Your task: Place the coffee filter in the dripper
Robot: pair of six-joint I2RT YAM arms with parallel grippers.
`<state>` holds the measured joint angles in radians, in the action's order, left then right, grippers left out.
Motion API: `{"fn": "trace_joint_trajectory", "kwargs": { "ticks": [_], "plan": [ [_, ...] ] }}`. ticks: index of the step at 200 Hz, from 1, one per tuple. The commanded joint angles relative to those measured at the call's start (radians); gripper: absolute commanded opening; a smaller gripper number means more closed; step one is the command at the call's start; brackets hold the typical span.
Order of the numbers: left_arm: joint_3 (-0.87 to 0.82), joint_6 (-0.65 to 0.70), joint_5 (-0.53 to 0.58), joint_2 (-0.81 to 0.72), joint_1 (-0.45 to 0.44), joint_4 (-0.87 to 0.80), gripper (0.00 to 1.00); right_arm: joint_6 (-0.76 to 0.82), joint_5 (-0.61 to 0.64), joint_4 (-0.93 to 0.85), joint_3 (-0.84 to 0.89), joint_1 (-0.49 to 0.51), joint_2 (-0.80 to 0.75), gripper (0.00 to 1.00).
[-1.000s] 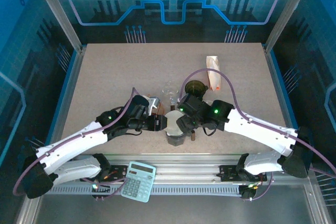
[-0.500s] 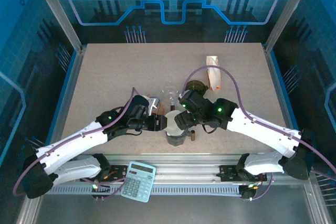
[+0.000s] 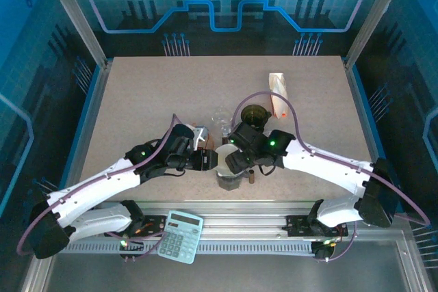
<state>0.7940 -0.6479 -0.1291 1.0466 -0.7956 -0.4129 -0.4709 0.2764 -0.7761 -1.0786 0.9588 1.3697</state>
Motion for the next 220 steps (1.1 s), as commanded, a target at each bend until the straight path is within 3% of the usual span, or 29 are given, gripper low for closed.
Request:
{"fn": "trace_joint_trajectory", "kwargs": {
  "ticks": [1,53,106,130,176,220],
  "plan": [
    [-0.006,0.006,-0.017,0.007,0.006,0.009,0.44,0.000,-0.005,0.031,0.018,-0.006,0.017,0.82],
    [-0.005,-0.008,-0.017,0.003,0.006,0.011,0.46,-0.002,0.010,0.047,0.037,0.001,0.042,0.81],
    [0.000,-0.024,-0.009,-0.053,0.010,0.051,0.64,-0.005,0.017,0.054,0.041,0.003,0.054,0.81],
    [0.022,-0.017,-0.016,-0.012,0.010,0.034,0.65,-0.003,0.018,0.049,0.035,0.003,0.055,0.81],
    [0.015,-0.019,-0.035,0.015,0.010,0.012,0.46,-0.008,0.019,0.049,0.039,0.003,0.054,0.81],
    [0.009,-0.022,-0.042,0.022,0.010,0.015,0.21,-0.011,0.020,0.054,0.049,0.003,0.053,0.81]
  ]
}}
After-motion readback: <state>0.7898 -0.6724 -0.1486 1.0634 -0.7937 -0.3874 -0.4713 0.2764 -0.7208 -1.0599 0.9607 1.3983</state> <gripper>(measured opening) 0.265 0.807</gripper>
